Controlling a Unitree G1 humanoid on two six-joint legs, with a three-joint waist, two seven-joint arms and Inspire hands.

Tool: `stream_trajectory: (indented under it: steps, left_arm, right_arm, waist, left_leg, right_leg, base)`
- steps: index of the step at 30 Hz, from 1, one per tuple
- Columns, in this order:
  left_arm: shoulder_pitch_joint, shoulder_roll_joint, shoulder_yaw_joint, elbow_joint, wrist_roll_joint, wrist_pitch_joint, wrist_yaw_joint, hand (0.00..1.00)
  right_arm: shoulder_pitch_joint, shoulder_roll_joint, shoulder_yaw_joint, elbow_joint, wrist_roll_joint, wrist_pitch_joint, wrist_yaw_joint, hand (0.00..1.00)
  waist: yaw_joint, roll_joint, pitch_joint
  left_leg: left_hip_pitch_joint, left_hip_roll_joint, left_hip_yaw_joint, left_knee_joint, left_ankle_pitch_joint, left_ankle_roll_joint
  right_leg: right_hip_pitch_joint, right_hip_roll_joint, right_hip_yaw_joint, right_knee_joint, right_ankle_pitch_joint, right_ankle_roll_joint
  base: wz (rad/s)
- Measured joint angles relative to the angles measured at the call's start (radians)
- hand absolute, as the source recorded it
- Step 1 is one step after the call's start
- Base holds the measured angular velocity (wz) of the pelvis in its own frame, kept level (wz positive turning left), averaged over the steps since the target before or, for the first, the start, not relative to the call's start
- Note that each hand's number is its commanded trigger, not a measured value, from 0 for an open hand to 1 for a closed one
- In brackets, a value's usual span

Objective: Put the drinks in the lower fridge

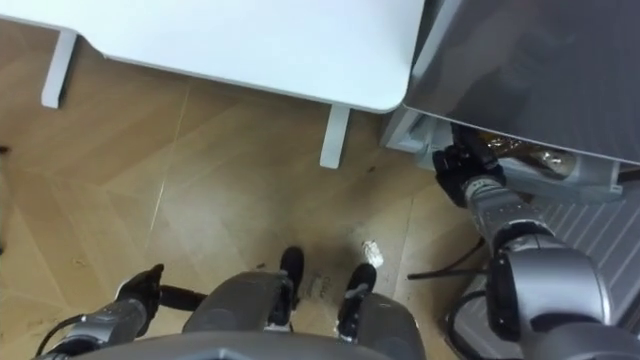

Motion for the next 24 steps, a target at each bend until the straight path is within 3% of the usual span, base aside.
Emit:
stream_trajectory:
  steps: [5, 16, 24]
  left_arm:
    - [-0.001, 0.012, -0.038, 0.001, -0.011, -0.003, 0.008, 0.00]
    - [0.004, 0.029, -0.056, 0.003, -0.013, 0.004, 0.027, 0.00]
    - [0.017, 0.030, -0.055, -0.009, 0.020, 0.015, 0.023, 0.00]
  right_arm:
    - [-0.048, -0.031, -0.005, -0.003, 0.001, -0.001, -0.042, 0.00]
    - [-0.058, -0.064, -0.008, 0.000, -0.044, -0.001, -0.066, 0.00]
    - [-0.043, -0.080, -0.007, 0.002, -0.063, -0.011, -0.043, 0.00]
  waist:
    - [0.000, -0.013, 0.0083]
    - [0.001, -0.009, 0.0098]
    - [-0.002, -0.001, 0.0055]
  left_leg:
    - [-0.026, -0.007, 0.005, 0.004, 0.010, 0.007]
    - [-0.061, -0.017, -0.001, 0.057, 0.014, 0.016]
    - [-0.071, -0.018, -0.007, 0.067, 0.019, 0.018]
  right_leg:
    - [-0.042, -0.015, -0.001, 0.040, -0.001, 0.002]
    - [-0.061, -0.031, -0.007, 0.079, -0.004, 0.007]
    - [-0.059, -0.030, -0.013, 0.077, -0.003, 0.008]
  base:
    - [0.00]
    - [0.05]
    - [0.05]
